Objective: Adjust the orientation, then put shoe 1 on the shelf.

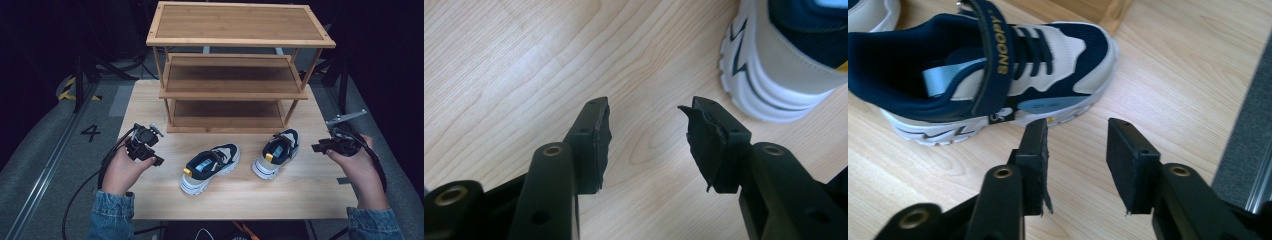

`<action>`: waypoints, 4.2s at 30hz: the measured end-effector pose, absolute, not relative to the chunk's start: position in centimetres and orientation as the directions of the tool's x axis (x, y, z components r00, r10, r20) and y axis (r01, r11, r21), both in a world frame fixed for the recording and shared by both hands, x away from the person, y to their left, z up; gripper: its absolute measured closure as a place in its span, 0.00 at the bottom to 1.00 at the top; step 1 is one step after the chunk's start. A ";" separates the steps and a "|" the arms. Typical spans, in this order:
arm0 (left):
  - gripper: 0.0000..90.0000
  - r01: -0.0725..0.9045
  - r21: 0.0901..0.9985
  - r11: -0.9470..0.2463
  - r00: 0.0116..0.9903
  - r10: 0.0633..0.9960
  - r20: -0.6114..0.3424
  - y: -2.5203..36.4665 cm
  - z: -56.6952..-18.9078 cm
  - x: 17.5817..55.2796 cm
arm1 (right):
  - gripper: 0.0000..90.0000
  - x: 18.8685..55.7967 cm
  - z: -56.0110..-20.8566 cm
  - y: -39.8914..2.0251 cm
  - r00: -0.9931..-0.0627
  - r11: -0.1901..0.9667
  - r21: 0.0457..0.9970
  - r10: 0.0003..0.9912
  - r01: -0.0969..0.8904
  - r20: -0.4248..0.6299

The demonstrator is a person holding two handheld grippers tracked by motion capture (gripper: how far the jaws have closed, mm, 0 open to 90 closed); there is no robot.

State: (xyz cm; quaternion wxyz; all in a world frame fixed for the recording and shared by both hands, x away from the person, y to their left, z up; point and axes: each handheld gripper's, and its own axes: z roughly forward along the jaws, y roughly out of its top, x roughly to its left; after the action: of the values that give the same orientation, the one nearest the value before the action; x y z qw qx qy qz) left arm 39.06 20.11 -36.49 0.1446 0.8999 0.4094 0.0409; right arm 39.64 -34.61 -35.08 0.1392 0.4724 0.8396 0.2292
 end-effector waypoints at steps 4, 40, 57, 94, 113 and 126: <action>0.55 0.725 0.293 -0.623 0.662 0.748 -0.047 19.8 -36.6 39.1 | 0.66 39.6 -35.1 -34.3 -0.527 0.459 0.515 0.850 0.724 -0.017; 0.60 0.521 0.380 -0.764 0.837 0.545 -0.053 9.1 -37.9 41.0 | 0.58 37.6 -35.2 -34.4 -0.508 0.456 0.516 0.860 0.725 -0.046; 0.84 0.625 0.404 -0.668 0.739 0.673 -0.029 11.0 -38.3 41.5 | 0.57 37.7 -35.5 -34.3 -0.511 0.463 0.511 0.858 0.725 -0.053; 0.77 0.645 0.277 -0.712 0.763 0.622 -0.176 13.8 -40.2 37.9 | 0.54 39.2 -33.8 -32.7 -0.563 0.507 0.544 0.823 0.668 -0.077; 0.47 0.492 0.370 -0.788 0.870 0.462 -0.173 11.1 -37.3 35.9 | 0.54 38.8 -34.0 -33.6 -0.546 0.490 0.542 0.835 0.683 -0.067; 0.47 0.380 0.435 -0.817 0.920 0.381 -0.088 7.2 -36.7 35.3 | 0.54 38.4 -33.7 -33.4 -0.566 0.501 0.548 0.822 0.670 -0.060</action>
State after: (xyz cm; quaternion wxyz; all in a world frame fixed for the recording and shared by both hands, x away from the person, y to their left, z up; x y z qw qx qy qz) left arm 35.29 7.17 -36.71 0.2276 0.9531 0.1996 0.0016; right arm 38.37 -33.43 -33.73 0.1590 0.4380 0.8516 0.2402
